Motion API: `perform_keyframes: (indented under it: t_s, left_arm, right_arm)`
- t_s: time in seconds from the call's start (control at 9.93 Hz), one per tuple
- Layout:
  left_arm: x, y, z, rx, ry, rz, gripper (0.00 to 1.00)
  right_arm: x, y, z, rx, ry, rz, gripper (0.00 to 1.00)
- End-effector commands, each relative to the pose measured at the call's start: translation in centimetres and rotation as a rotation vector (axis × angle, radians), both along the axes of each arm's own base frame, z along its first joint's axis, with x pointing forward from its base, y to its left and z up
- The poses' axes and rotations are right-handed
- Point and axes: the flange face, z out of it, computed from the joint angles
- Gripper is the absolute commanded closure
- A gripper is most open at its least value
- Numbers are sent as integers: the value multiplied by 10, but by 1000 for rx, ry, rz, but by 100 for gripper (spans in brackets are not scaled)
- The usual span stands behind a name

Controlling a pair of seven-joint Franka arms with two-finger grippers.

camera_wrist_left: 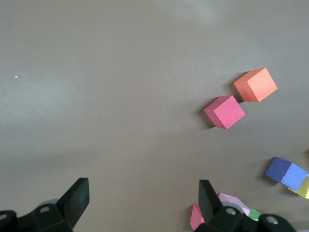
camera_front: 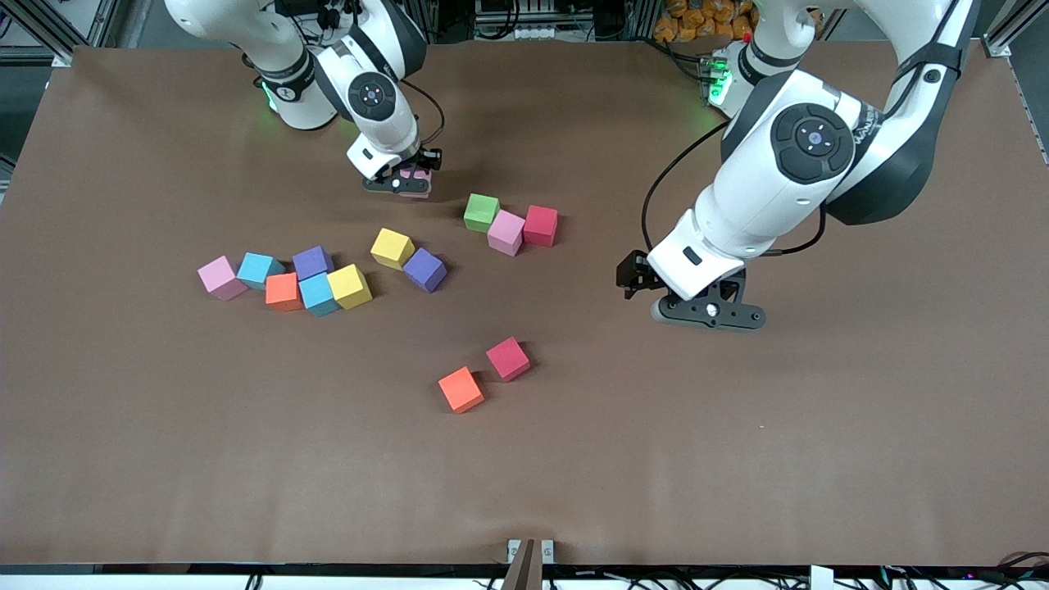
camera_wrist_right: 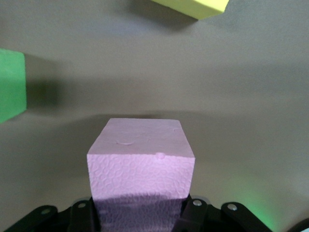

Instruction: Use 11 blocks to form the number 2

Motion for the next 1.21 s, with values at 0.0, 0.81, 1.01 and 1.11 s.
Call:
perform_keyframes:
  t_s: [0.0, 0.81, 1.01, 1.11]
  left_arm:
    - [-2, -11, -11, 4, 16, -21, 0]
    - [-3, -5, -1, 12, 1, -29, 0]
    - [-7, -6, 1, 16, 1, -31, 0]
    - [-8, -5, -1, 26, 15, -31, 0]
  right_arm:
    - [-4, -5, -12, -1, 25, 18, 100]
    - [-20, 3, -38, 30, 7, -41, 91]
    - [-19, 1, -40, 26, 12, -49, 15]
    - [-19, 1, -39, 24, 17, -48, 0]
